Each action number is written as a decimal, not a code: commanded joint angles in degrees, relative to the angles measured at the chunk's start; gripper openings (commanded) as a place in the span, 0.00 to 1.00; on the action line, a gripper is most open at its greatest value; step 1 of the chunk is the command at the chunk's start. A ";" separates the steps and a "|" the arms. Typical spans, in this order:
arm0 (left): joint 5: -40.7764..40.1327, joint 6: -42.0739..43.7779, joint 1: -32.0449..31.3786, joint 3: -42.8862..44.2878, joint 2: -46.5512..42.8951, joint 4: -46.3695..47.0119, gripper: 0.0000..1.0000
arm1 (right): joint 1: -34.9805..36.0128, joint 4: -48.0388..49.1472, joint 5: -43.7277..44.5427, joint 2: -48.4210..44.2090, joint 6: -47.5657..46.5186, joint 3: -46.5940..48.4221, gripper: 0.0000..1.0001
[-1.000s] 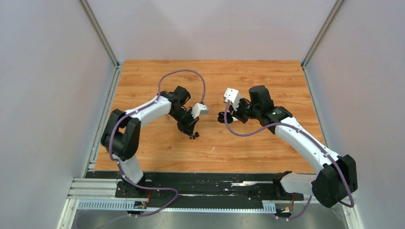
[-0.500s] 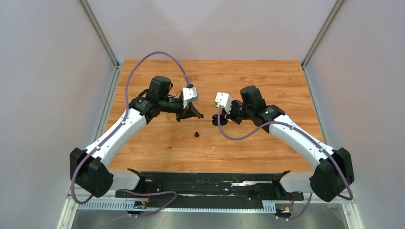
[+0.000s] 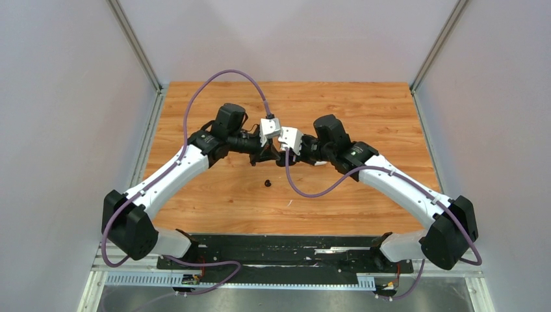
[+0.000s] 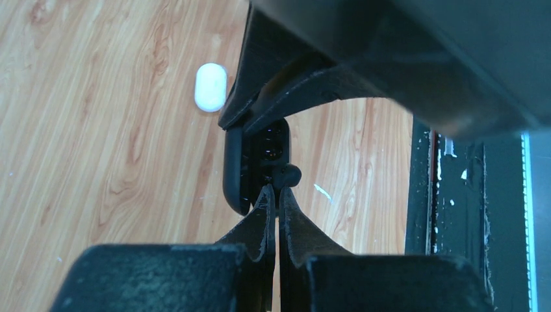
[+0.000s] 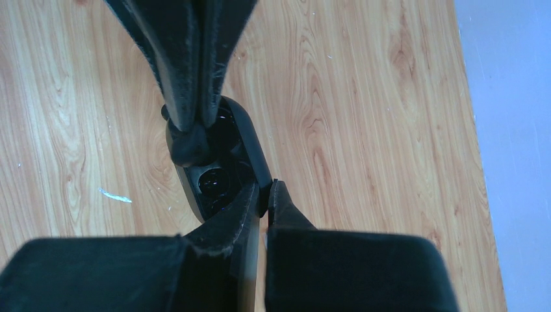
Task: Insert the wireless bluetooth earbuds into the charging case
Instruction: Place the earbud in the charging case.
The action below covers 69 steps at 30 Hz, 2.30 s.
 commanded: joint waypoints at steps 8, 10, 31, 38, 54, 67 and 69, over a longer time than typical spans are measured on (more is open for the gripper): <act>-9.14 0.85 -2.59 3.34 -0.01 0.67 0.00 | 1.45 2.61 1.18 -0.03 -0.18 2.77 0.00; -9.55 1.32 -2.58 3.21 0.05 0.21 0.00 | 1.45 2.78 1.19 -0.07 0.34 2.92 0.00; -9.66 2.85 -3.76 1.56 0.10 -1.12 0.00 | 1.06 4.70 1.74 -0.11 6.69 3.99 0.00; -7.20 2.83 -3.53 -1.92 -4.06 2.90 0.00 | 0.40 5.25 1.48 -0.30 7.55 3.37 0.00; -9.53 9.08 -3.52 -4.81 -8.06 4.88 0.00 | -0.13 4.05 -2.30 -0.22 12.40 4.13 0.00; -11.88 11.44 -3.74 -3.73 -8.78 0.51 0.00 | -0.33 4.10 -1.80 0.20 12.04 4.30 0.00; -13.01 12.04 -3.95 -3.43 -8.18 0.16 0.00 | -0.32 4.06 -2.05 0.09 12.03 4.63 0.00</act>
